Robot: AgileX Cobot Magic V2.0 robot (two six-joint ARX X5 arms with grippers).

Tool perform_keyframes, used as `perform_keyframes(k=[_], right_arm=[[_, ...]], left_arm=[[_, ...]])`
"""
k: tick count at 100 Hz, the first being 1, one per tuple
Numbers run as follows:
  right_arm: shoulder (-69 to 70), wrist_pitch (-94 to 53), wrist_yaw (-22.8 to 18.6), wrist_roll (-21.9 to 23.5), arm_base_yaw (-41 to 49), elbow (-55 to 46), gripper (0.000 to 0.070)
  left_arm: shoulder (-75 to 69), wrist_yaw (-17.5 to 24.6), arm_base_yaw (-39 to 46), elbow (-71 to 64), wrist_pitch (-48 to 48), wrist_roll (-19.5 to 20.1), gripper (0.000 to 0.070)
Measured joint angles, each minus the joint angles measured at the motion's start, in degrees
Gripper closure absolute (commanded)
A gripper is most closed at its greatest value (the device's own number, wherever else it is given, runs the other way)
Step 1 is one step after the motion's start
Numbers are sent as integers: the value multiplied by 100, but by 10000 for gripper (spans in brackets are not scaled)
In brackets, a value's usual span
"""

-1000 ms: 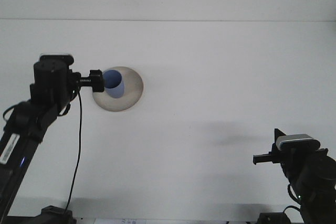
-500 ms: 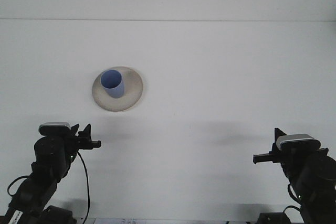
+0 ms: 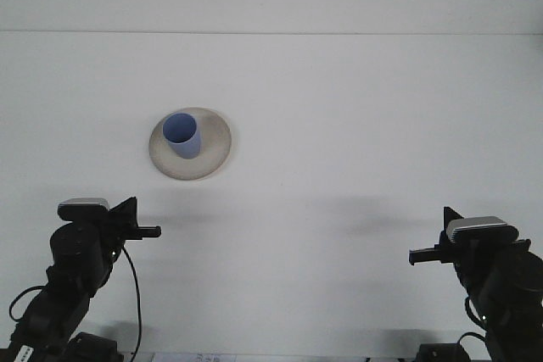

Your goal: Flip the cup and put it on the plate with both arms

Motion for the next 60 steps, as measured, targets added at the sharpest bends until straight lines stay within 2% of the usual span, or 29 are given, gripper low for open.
perform_keyframes(k=[42,60], right_arm=[[0,2,0,0,0,0,700],[0,2,-2,0,0,0,700]], left_arm=[[-391,-9,0,0,188,13,688],[-841,-11,0,-48,557,424,688]])
